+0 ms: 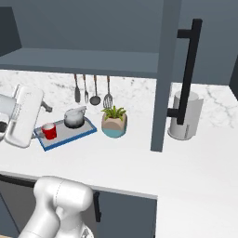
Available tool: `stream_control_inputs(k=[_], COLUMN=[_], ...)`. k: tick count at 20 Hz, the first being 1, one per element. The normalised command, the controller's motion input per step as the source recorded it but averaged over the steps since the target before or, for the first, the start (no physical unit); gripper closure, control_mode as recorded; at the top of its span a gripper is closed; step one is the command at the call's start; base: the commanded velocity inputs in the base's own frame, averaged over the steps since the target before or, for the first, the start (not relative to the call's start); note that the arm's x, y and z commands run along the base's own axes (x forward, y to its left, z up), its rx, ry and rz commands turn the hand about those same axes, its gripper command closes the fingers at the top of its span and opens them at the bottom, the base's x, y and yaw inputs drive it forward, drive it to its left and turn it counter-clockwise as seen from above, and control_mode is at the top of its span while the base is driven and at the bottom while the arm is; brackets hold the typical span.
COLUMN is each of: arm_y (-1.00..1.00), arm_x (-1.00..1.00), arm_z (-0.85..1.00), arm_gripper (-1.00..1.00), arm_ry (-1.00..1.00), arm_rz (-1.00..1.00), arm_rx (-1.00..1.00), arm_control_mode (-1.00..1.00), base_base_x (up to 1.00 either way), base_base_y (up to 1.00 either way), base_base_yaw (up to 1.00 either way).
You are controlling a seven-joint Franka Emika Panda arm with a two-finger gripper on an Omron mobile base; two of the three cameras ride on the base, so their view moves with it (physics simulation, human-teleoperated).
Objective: Pick the kettle from the counter and place it on the tray. Then pick the mug from the cabinet and place it on the tray. Then close the cabinet doors.
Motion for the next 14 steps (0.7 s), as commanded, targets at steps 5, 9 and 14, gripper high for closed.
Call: stream_control_inputs(k=[5, 9, 14], arm_y=[-0.30, -0.14, -0.08], arm_x=[-0.20, -0.18, -0.19], arm_z=[0.08, 0.00, 0.00], arm_gripper=[-1.00, -1.00, -1.00], arm_ry=[0.04, 0.00, -0.02], arm_rz=[-0.11, -0.03, 0.00], arm_rx=[0.00, -0.02, -0.01], arm_control_mode=[-1.00, -1.00, -1.00], base_base_x=[0.00, 0.00, 0.00], base_base_y=[0.00, 0.00, 0.00], base_base_yaw=[0.00, 0.00, 0.00])
